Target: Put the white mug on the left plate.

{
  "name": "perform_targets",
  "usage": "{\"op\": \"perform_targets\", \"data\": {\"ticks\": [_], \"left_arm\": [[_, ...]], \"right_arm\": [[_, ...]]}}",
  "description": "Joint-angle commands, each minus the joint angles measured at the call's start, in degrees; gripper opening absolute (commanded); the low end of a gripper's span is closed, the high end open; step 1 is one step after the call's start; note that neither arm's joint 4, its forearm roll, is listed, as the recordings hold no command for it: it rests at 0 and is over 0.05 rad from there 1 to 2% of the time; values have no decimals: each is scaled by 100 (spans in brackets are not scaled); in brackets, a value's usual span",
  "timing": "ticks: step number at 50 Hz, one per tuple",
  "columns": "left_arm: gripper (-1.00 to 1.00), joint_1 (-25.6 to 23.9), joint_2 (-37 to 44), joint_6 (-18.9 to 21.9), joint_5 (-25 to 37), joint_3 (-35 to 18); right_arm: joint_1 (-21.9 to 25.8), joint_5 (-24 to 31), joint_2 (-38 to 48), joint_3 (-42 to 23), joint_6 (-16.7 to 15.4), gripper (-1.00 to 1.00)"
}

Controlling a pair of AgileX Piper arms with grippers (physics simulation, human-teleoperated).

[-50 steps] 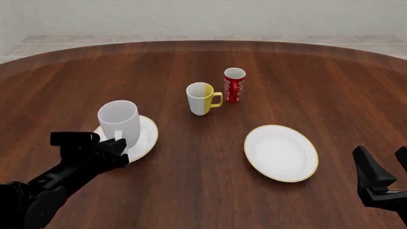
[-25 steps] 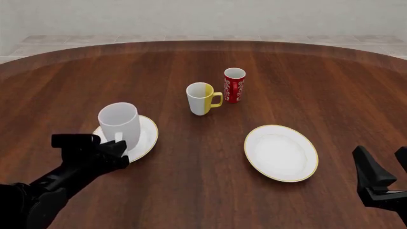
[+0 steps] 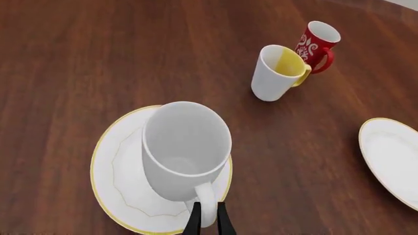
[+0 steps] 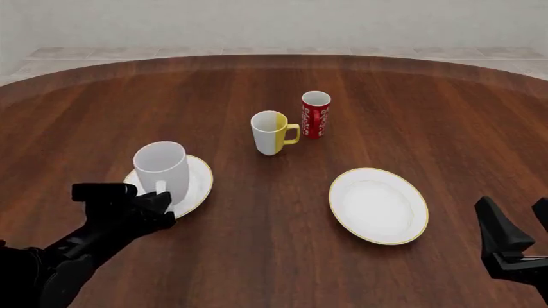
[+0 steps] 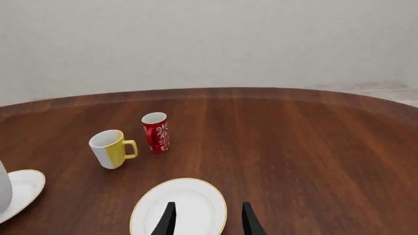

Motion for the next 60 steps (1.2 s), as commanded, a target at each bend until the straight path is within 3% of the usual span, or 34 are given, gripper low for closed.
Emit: {"op": "perform_targets", "data": {"ticks": [1, 23, 24, 60], "left_arm": [[-100, -9, 82, 9, -84, -22], [-100, 18, 376, -54, -297, -9], [100, 20, 357, -45, -276, -14], [100, 147, 38, 64, -40, 13]], "right_arm": [[0, -10, 10, 0, 3, 100], [-3, -68, 73, 0, 20, 100], [-3, -66, 71, 0, 20, 100], [-8, -38, 45, 1, 28, 100]]}}
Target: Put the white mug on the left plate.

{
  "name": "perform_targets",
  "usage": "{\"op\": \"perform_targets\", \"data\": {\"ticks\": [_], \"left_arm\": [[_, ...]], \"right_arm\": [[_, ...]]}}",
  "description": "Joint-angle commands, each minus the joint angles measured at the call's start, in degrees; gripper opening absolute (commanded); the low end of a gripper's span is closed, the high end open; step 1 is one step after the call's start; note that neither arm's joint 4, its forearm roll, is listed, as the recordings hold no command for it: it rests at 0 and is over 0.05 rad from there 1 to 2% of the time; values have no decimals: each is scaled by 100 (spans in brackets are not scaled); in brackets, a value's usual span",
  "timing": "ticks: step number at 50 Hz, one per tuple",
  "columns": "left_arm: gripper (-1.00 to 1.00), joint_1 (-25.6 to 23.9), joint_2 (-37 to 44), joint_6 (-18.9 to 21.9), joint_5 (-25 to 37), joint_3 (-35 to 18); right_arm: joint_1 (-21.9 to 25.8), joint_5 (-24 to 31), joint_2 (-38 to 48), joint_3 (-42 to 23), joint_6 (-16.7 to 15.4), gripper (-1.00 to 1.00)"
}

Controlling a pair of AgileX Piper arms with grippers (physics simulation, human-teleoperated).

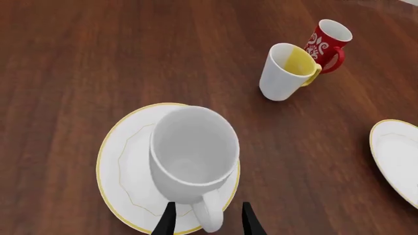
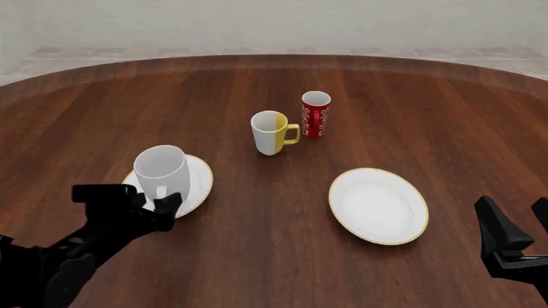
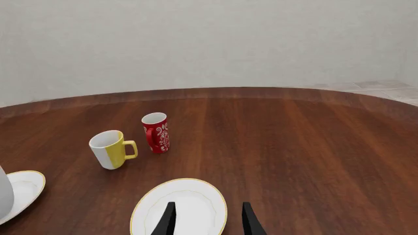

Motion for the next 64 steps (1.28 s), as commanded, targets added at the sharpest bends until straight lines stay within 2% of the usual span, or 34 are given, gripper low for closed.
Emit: {"op": "perform_targets", "data": {"ticks": [1, 17, 28, 33, 38, 39, 40, 45, 51, 53, 64], "left_arm": [[100, 17, -235, 60, 152, 32], [100, -32, -1246, 92, 873, 115], [100, -197, -2340, 73, 1694, 232], [100, -384, -3318, 45, 2488, 237], [100, -503, -3875, 8, 2985, 218], [100, -562, -4184, -43, 3287, 186], [100, -562, -4199, -43, 3304, 183], [100, -686, -5115, -15, 4203, 20], [100, -755, -5703, 15, 4798, -108], [100, -792, -6083, 45, 5201, -250], [100, -816, -7053, 128, 6270, -814]], "right_arm": [[0, 21, -24, 2, 2, 100], [3, 35, -38, 1, 3, 100], [6, 62, -70, 1, 5, 100], [7, 69, -80, 1, 4, 100], [10, 73, -84, 1, 6, 100], [11, 63, -74, 1, 8, 100], [11, 62, -73, 1, 8, 100], [10, 64, -74, 1, 7, 100], [13, 74, -84, 1, 11, 100], [14, 74, -85, 1, 11, 100], [14, 112, -122, 0, 20, 100]]}}
